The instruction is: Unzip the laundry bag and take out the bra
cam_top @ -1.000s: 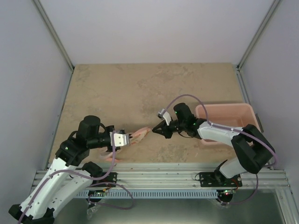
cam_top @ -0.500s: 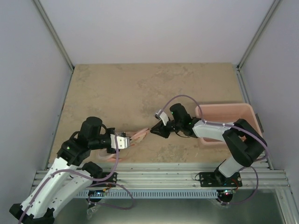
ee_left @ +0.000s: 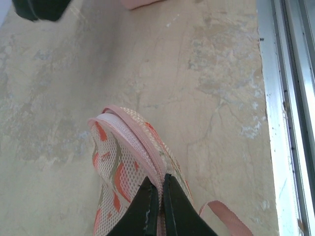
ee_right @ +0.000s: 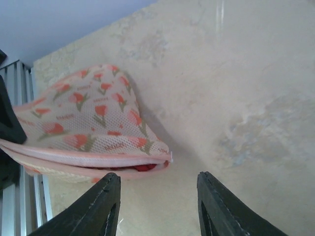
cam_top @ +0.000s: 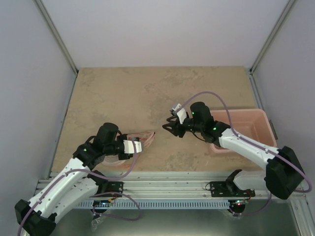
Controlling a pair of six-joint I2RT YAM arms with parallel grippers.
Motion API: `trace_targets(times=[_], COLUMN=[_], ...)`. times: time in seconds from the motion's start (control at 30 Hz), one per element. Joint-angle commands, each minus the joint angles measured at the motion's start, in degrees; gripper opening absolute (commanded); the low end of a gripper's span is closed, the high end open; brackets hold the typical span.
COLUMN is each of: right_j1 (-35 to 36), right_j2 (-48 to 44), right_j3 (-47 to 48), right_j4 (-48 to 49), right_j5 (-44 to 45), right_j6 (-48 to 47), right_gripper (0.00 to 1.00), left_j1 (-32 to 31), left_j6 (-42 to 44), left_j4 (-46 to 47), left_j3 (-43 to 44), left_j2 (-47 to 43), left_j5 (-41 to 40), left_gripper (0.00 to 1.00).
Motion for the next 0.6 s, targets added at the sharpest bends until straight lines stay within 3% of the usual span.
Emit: trace_targets(times=[0.0,0.23,0.27,0.37,0.47,0.57], right_j1=[0.0,0.1,0.0,0.1,0.9,3.6], right_j2=[-4.7,-8.8,-9.1,-9.4,-8.5,-6.5], right_j3=[2.1,2.7,2.7,2.7,3.0,4.7], right_j4=[-4.8,-7.6,-7.9,-7.9,-7.6,-8.1], right_j5=[3.8,3.4,3.1,0.4,-0.7,1.0], right_j6=[-2.8,-6.2,-6.6,-7.2,-7.5,-9.0], right_gripper=[0.43,0.43,0.43,0.43,0.44,0.45], left_j1=[-2.7,-7.7,-7.8,-7.8,-6.4,-1.2], left_j6=[-4.2,-5.2,-5.0,-6.1,-13.3,-23.6], left_j4=[7.9,13.1,12.6,10.6,12.7,19.5], left_j3=[-1.9,-2.7,-2.5,-1.2,-0.6,-0.9], left_j2=[2.7,8.3,8.4,6.8,3.6,-0.5], left_j5=[0.0,0.7,2.2,7.4,8.8,7.5], left_gripper=[0.00,0.00,0.15,0.74,0.90,0.96])
